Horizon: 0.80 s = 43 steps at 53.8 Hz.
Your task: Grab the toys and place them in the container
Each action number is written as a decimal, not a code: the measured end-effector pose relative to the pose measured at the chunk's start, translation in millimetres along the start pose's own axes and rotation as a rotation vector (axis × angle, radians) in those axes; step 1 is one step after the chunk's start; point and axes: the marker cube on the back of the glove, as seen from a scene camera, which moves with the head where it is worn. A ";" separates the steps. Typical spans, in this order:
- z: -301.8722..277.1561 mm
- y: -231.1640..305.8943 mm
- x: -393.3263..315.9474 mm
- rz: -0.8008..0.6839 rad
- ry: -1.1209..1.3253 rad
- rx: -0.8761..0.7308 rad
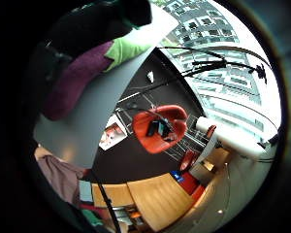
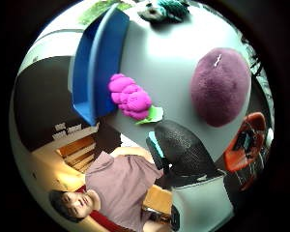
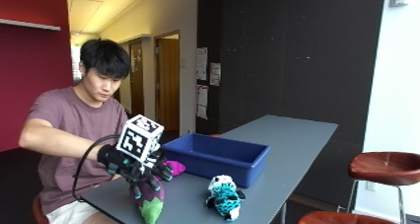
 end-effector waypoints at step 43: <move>-6.5 -35.1 -26.9 0.124 0.096 0.369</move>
